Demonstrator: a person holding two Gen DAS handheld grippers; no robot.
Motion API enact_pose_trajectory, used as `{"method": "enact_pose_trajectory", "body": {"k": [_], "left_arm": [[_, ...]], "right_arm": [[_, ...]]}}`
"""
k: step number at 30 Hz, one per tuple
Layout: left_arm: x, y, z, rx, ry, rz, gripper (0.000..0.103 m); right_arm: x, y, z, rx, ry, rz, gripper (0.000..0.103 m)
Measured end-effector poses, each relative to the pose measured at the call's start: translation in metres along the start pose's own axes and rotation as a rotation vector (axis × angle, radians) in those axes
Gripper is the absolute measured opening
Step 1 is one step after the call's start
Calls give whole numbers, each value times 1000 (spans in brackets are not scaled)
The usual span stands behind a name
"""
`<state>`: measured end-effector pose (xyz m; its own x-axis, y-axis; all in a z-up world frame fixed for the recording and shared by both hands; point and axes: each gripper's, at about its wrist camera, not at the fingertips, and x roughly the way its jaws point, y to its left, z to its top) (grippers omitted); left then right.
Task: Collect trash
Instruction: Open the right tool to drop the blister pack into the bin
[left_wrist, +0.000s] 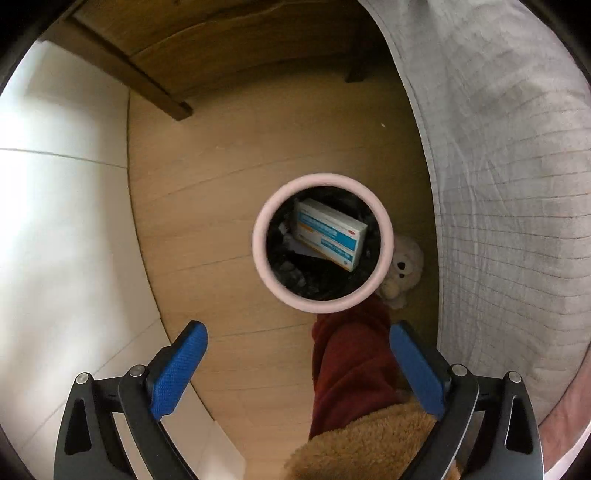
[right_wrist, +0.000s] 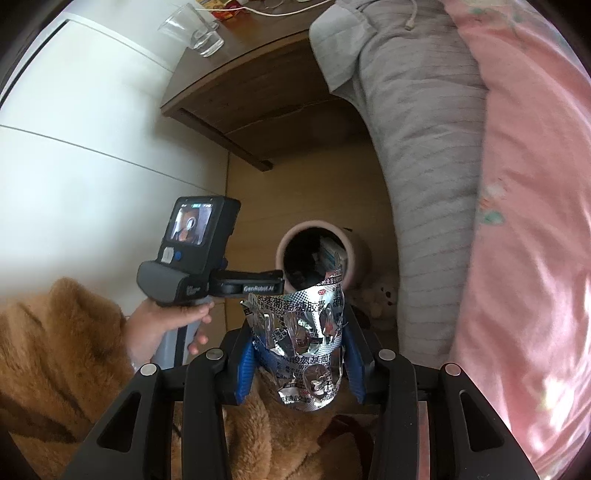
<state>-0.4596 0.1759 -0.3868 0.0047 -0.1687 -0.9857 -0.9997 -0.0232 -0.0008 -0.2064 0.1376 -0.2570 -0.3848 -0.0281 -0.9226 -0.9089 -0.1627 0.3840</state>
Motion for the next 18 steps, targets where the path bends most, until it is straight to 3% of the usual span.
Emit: {"method": "enact_pose_trajectory", "body": {"k": [7, 16, 18], "left_arm": [[-25, 31, -11, -72, -69, 49, 99], [-45, 79, -27, -221, -120, 52, 99], [-44, 84, -27, -234, -119, 51, 99]], "right_arm": [[54, 22, 26, -70, 55, 64, 41], [150, 34, 49, -95, 172, 27, 50], [164, 30, 50, -95, 185, 25, 60]]}}
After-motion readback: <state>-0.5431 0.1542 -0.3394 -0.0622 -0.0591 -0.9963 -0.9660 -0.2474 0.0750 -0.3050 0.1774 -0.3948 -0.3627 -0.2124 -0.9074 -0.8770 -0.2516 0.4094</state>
